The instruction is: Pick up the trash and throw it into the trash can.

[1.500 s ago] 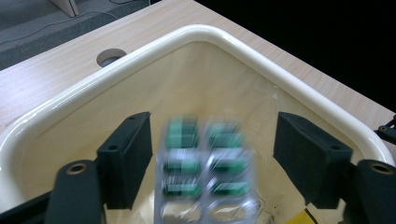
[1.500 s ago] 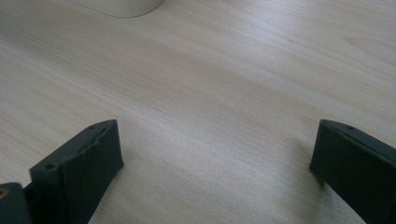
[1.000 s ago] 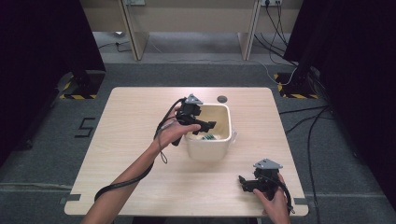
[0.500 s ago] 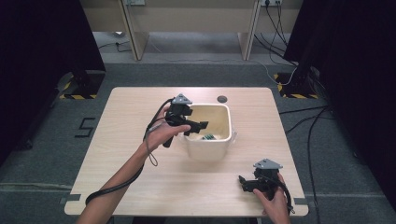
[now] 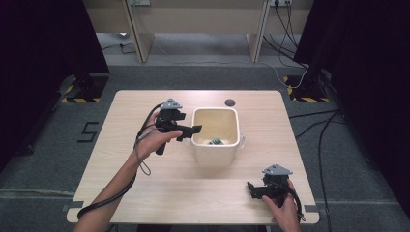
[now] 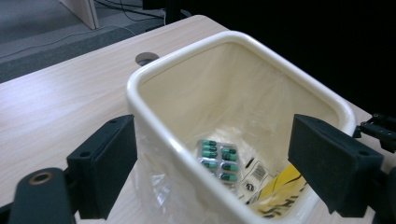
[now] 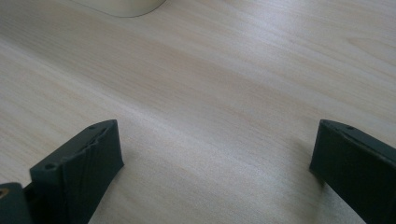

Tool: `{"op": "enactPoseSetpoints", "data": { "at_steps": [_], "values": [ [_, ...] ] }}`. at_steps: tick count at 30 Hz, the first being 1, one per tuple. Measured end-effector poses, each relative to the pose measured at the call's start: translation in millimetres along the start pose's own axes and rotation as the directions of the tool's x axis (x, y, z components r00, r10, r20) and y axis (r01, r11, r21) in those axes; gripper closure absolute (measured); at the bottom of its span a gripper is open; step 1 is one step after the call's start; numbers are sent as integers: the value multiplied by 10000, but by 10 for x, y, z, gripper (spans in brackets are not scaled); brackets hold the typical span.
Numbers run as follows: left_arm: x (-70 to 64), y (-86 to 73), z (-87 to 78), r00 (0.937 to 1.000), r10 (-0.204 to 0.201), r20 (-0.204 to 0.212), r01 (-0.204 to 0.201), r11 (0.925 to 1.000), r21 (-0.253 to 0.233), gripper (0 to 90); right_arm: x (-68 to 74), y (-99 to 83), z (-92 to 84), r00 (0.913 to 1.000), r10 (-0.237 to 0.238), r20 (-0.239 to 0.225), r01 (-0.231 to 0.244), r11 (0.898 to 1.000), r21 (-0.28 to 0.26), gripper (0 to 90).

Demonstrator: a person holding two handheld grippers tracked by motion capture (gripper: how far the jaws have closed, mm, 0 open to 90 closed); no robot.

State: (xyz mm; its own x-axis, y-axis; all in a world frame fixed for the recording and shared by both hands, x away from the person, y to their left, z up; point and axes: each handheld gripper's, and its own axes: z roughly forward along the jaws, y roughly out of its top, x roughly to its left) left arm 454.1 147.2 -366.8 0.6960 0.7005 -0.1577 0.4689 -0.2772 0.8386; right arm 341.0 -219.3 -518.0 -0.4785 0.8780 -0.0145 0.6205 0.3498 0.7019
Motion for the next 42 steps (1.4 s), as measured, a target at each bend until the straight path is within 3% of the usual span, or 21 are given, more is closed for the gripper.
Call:
{"op": "enactPoseSetpoints", "data": {
  "at_steps": [19,42],
  "values": [
    [178,-319,-220,9983,-487,-335,472,9979,-436,151,0,1,-1,10000,3,-1,-3,10000,16,20],
    [258,-913,-242,9940,-759,-792,744,9970,-213,151,1,1,-1,10000,13,0,-13,10000,21,20]
  ]
}}
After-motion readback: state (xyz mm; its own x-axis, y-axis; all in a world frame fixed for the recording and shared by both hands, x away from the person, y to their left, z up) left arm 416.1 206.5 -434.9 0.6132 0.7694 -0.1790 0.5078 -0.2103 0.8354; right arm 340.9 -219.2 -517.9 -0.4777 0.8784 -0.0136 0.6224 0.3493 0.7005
